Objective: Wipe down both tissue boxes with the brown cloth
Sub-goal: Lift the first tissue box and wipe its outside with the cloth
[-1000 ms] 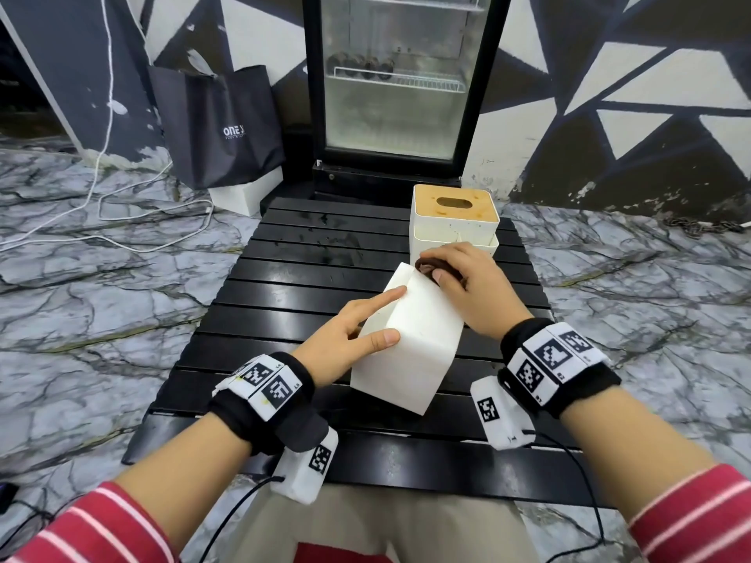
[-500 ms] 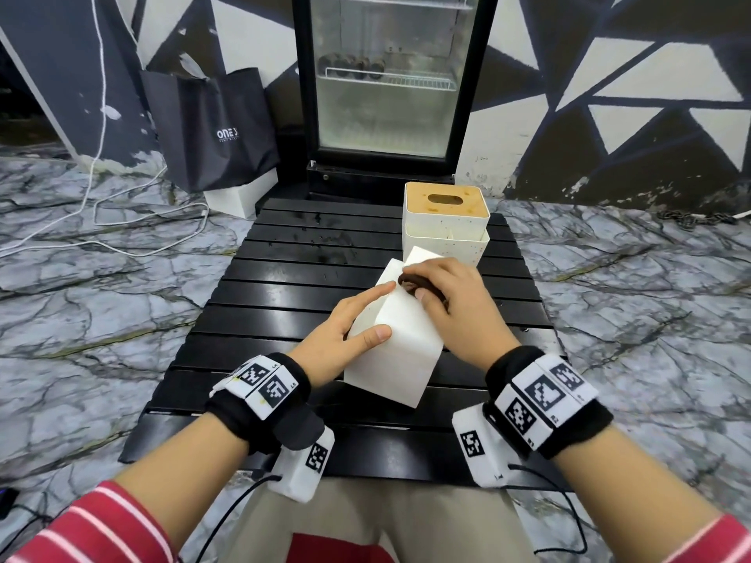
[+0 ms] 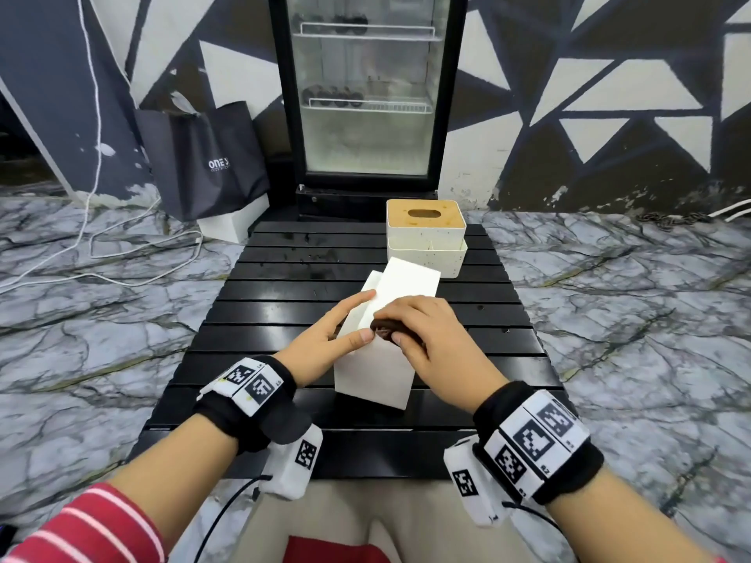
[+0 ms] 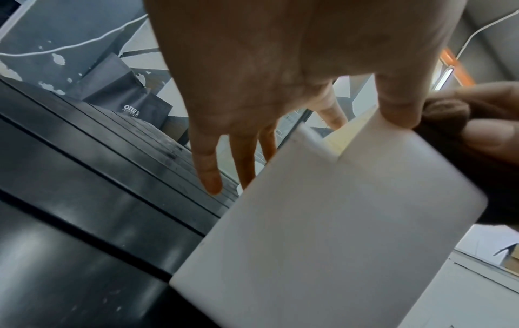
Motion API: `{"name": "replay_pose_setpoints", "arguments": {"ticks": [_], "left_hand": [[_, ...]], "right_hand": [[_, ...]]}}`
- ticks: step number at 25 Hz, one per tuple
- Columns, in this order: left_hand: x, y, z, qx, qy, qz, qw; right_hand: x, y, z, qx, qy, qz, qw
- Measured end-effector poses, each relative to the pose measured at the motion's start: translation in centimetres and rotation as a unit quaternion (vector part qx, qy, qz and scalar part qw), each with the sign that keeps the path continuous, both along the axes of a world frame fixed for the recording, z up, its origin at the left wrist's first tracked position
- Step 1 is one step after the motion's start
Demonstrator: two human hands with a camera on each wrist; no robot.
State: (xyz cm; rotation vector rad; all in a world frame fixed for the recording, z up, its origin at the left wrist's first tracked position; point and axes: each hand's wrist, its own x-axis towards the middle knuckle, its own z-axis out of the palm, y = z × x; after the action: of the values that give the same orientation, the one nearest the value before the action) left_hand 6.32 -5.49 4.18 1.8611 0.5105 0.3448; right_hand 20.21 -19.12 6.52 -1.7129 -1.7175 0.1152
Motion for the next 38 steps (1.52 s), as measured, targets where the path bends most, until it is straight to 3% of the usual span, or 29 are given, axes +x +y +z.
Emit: {"name": "replay_pose_setpoints", "arguments": {"ticks": [2,3,6,8,13,19,24,28,34,38], "left_hand": [[0.0,-0.5,1.1,0.025,0.015,0.015,0.999],[0.2,-0.7,1.6,0.081,0.047,0.032,0.995],[1.8,-2.3,2.8,0.263,0.204,0.092,0.939],[3.3,-3.9,3.2,0.302,0.252,0.105,0.913],[4.5,-4.1,2.7,0.25,0.234,0.113,0.933],[2.6,-2.1,3.4,0.192,0.144,0.141,0.961],[0.5,0.2,4.7,0.105,0.08,0.17,0.977],[-0.9,1.8,4.4,0.027,0.06,0.182,0.981],[-1.4,2.6,3.7,0.016,0.015,0.202,0.979],[-1.3,3.4,2.9,-0.014,-0.01,0.21,0.977]], "right_hand": [[0.6,-0.6,0.7,0.013,0.067,-0.01,0.998],[1.0,-0.9,1.0,0.031,0.107,-0.032,0.993],[2.8,-1.3,1.2,0.094,0.209,-0.108,0.967],[3.8,-1.5,1.1,0.101,0.248,-0.15,0.952],[4.4,-2.0,0.1,0.072,0.291,-0.181,0.937],[3.6,-1.0,0.2,0.059,0.305,-0.187,0.932],[0.8,2.1,-0.1,0.041,0.331,-0.154,0.93],[-2.5,5.2,0.2,0.079,0.353,-0.119,0.925],[-5.3,6.2,-2.2,0.017,0.27,-0.063,0.961],[-6.1,6.8,-2.6,0.043,0.218,-0.035,0.974]]}}
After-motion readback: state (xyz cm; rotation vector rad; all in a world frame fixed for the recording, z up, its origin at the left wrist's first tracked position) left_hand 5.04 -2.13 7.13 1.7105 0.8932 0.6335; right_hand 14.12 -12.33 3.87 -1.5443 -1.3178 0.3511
